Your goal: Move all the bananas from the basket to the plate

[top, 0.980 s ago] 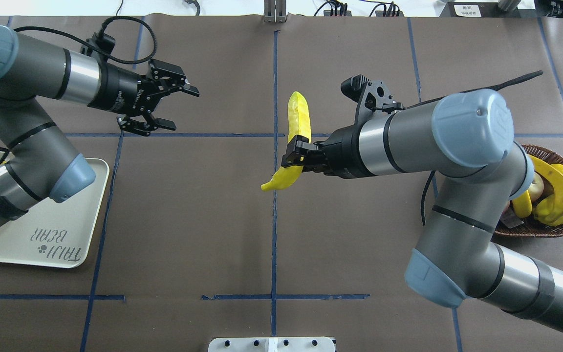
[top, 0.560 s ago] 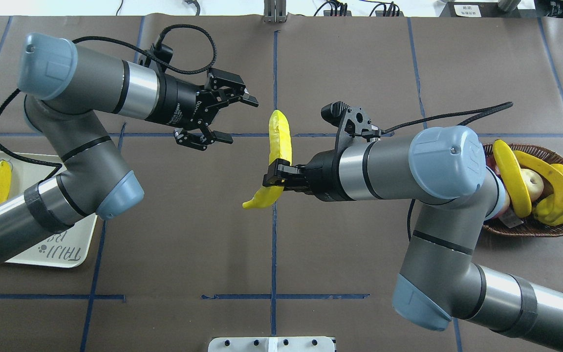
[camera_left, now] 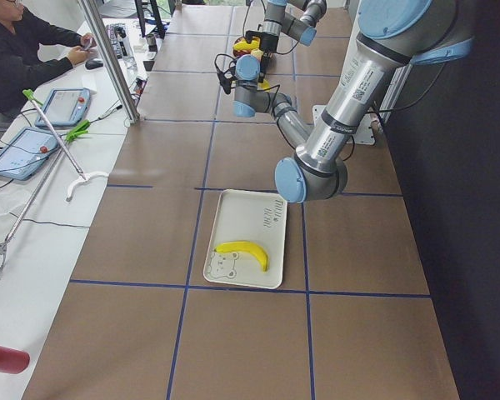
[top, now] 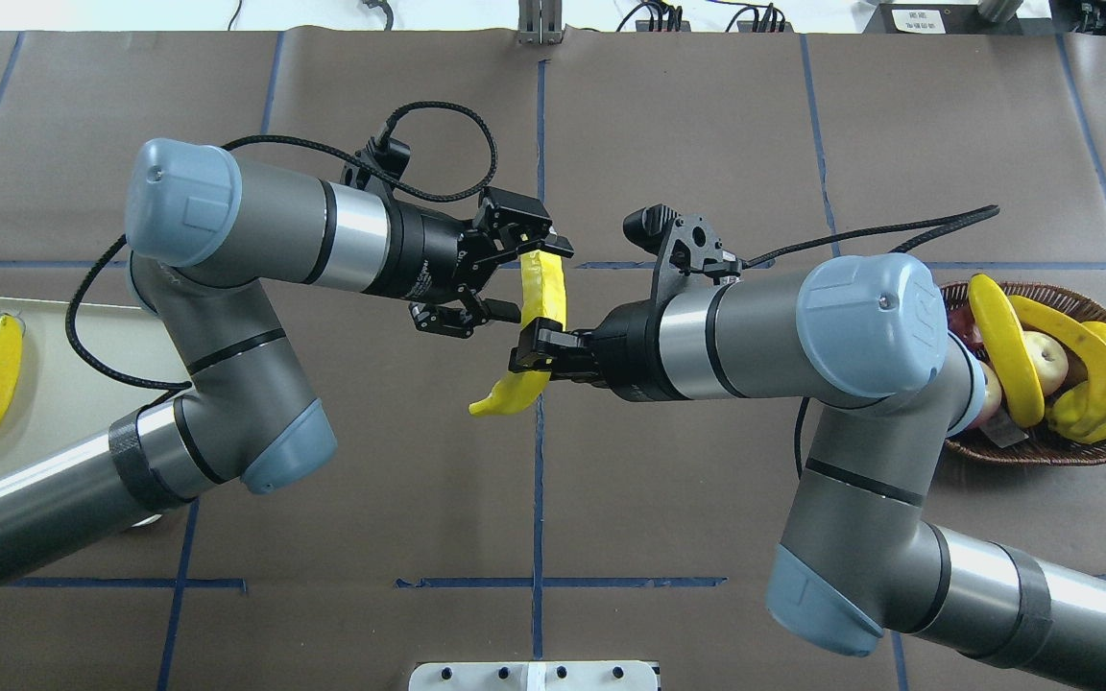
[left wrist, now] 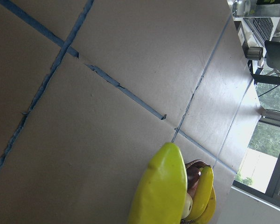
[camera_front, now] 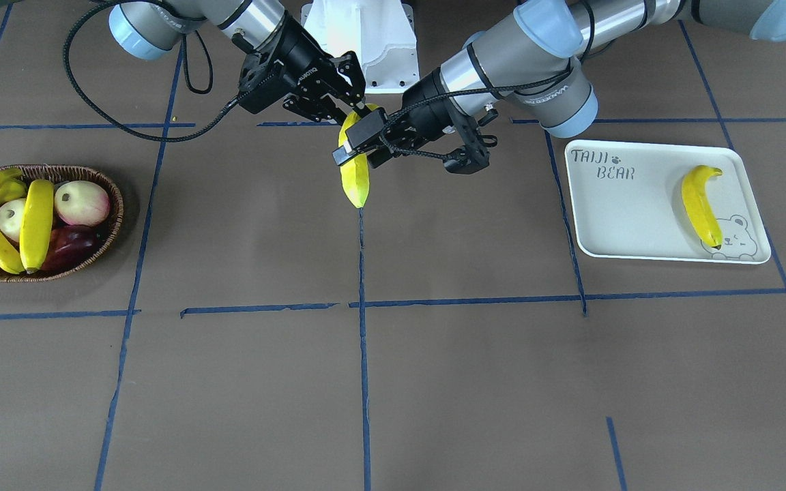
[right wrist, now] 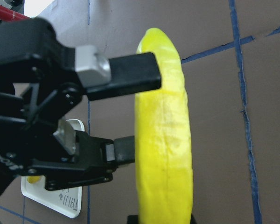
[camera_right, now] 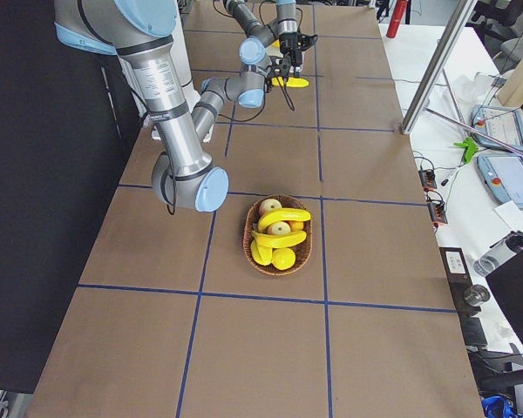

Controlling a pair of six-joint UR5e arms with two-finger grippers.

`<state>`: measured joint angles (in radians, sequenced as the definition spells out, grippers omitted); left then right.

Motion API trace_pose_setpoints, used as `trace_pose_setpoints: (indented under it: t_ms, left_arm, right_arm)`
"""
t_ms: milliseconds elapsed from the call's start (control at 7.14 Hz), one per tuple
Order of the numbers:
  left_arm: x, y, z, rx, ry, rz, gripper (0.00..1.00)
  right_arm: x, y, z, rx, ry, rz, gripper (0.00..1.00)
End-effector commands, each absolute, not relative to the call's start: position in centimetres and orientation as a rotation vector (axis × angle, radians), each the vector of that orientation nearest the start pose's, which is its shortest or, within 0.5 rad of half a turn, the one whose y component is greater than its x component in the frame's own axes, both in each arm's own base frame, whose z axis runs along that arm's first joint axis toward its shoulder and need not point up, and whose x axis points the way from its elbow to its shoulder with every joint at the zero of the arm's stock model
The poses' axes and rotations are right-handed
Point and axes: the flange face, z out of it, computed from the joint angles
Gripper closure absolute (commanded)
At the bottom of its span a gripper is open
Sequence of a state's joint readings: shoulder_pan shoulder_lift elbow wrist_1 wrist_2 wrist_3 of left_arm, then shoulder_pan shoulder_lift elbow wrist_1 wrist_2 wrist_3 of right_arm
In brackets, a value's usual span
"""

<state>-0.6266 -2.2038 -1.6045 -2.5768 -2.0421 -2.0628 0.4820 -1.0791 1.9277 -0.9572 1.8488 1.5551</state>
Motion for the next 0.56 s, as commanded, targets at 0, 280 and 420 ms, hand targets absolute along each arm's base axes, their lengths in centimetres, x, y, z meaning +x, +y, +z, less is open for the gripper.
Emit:
trace_pose_setpoints:
  t_ms: [0,280,420]
  left_arm:
    - [47.2,-44.0,15.8,-0.239,1.658,-0.447,0.84]
    - [47.0,-44.0,16.6,-0.164,1.648,-0.379,1.00]
    - [46.8,-44.1,17.4,-0.163,1.640,-0.385,1.00]
  right_arm:
    - [-45.3,-35.6,15.5,0.137,-1.459,0.175,0.97]
    - [-45.2,-35.6,15.5,0.148,-1.459,0.160,0.71]
    - [-45.2,-35.6,15.4,0.150,-1.460,0.158,0.01]
